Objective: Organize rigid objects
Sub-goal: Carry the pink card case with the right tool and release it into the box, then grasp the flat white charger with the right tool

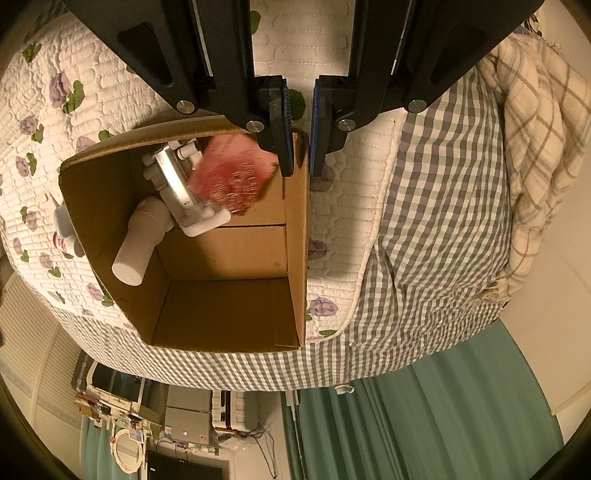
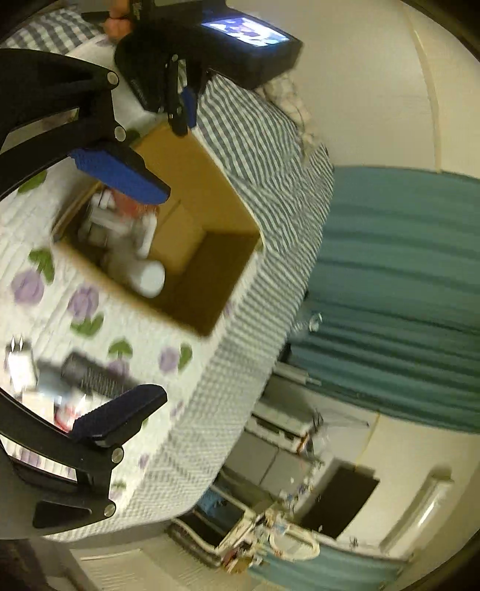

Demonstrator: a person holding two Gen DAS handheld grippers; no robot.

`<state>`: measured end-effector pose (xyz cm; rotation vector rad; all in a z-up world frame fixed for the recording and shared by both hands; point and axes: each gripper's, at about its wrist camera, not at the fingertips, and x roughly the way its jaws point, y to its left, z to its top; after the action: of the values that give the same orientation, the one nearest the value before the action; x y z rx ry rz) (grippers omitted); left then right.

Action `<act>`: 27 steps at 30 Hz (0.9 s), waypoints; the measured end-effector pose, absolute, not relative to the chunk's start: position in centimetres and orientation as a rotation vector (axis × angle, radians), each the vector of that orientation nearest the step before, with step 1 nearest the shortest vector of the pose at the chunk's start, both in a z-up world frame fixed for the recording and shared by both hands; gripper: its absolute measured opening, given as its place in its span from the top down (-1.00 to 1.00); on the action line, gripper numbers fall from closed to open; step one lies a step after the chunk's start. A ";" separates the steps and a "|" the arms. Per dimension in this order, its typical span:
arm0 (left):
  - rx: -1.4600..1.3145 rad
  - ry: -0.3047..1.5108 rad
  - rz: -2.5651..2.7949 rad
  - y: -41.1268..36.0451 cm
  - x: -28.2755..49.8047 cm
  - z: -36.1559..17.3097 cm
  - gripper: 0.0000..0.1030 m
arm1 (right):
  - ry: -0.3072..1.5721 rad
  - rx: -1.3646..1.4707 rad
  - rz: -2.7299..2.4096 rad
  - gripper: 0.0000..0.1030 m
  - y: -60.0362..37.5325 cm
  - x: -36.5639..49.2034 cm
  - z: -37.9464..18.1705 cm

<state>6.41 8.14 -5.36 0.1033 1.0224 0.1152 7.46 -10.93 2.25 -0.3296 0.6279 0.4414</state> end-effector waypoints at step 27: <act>0.140 1.031 0.155 7.4 6.2 -5.4 0.83 | 0.870 -0.136 0.207 -0.92 -27.2 8.6 -8.4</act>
<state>6.24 7.44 -5.39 0.1395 1.0309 0.1555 8.59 -27.19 -8.44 -0.1357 0.8698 0.2072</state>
